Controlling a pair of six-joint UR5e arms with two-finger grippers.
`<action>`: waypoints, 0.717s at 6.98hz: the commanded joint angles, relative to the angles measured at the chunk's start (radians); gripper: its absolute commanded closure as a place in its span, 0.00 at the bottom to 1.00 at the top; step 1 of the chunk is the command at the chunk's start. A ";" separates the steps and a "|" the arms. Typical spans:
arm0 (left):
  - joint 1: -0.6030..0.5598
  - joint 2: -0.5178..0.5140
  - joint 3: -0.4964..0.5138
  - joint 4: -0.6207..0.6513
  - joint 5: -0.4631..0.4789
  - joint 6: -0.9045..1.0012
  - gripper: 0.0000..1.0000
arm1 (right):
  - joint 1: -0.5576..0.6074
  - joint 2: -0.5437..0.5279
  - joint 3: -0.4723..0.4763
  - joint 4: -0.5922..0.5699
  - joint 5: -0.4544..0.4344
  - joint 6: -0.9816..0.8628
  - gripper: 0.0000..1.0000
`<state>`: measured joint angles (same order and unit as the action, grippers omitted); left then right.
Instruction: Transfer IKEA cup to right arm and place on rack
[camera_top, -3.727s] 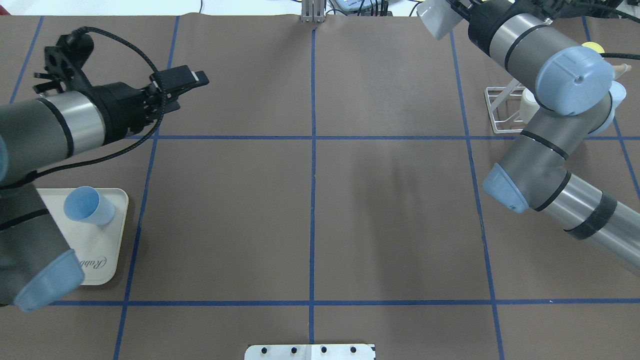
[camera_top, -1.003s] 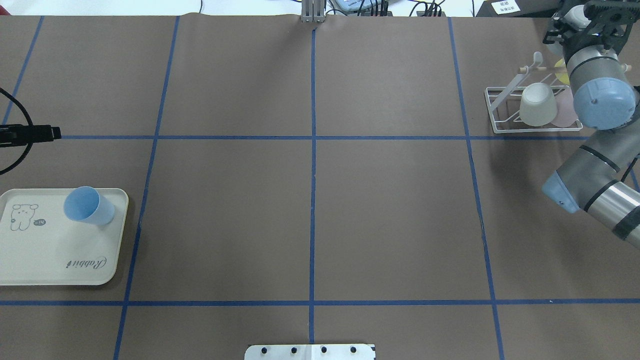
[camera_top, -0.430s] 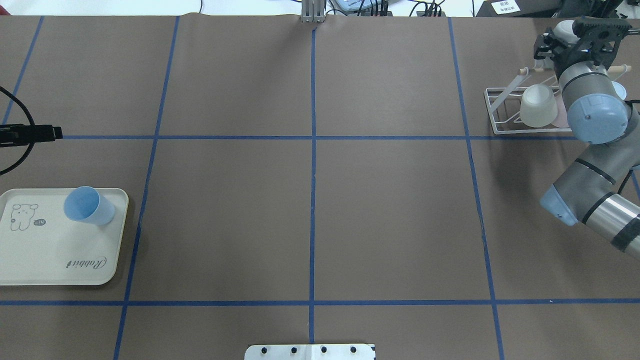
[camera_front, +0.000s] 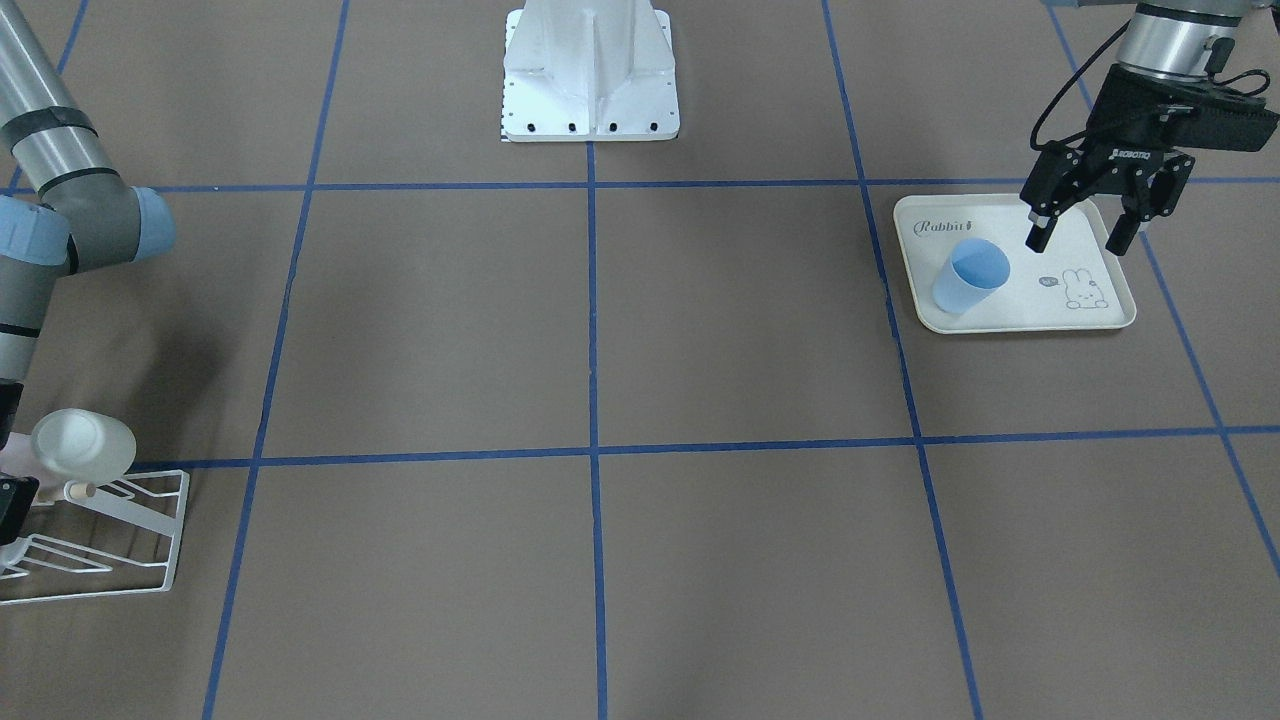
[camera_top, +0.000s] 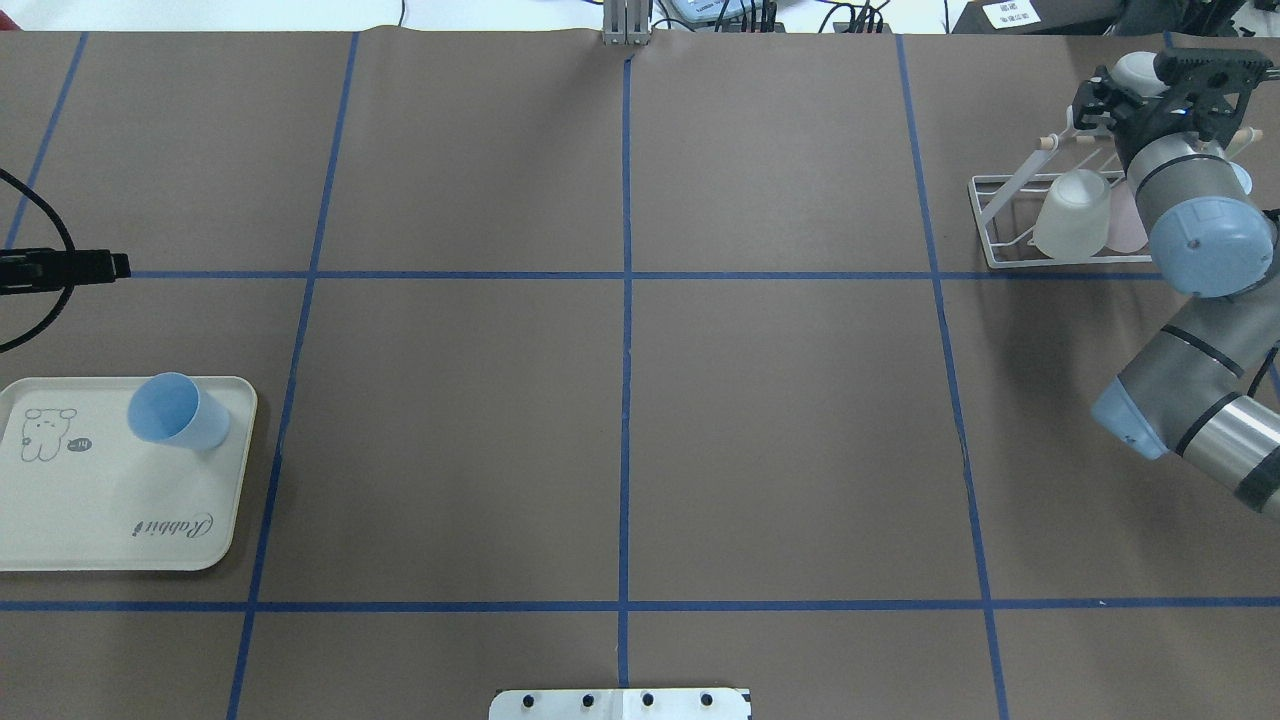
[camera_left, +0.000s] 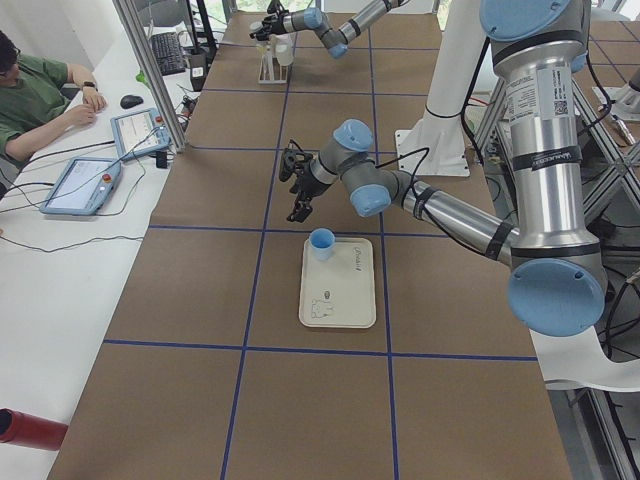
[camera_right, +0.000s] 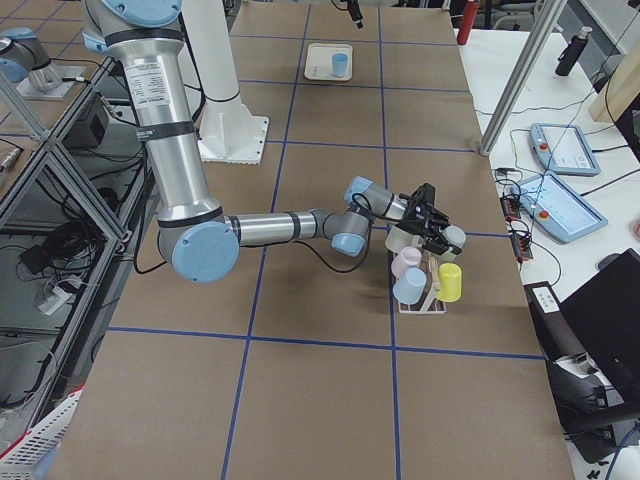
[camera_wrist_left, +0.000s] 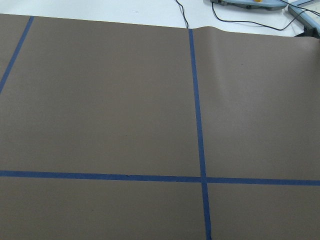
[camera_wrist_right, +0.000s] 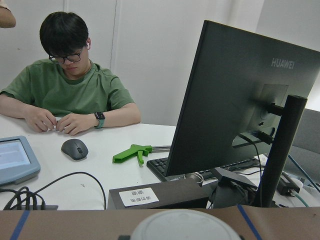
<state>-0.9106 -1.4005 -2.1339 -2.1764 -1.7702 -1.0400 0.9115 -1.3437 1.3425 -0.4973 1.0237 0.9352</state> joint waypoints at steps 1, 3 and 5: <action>0.001 -0.006 0.000 0.001 0.000 0.000 0.00 | 0.003 0.001 0.001 0.002 0.015 -0.001 1.00; 0.001 -0.017 0.002 0.003 0.000 -0.002 0.00 | 0.026 0.001 0.000 -0.001 0.024 -0.003 1.00; 0.002 -0.018 0.003 0.003 -0.002 -0.002 0.00 | 0.035 0.000 -0.009 0.000 0.027 -0.003 1.00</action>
<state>-0.9091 -1.4167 -2.1315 -2.1739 -1.7714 -1.0414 0.9411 -1.3425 1.3381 -0.4980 1.0488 0.9328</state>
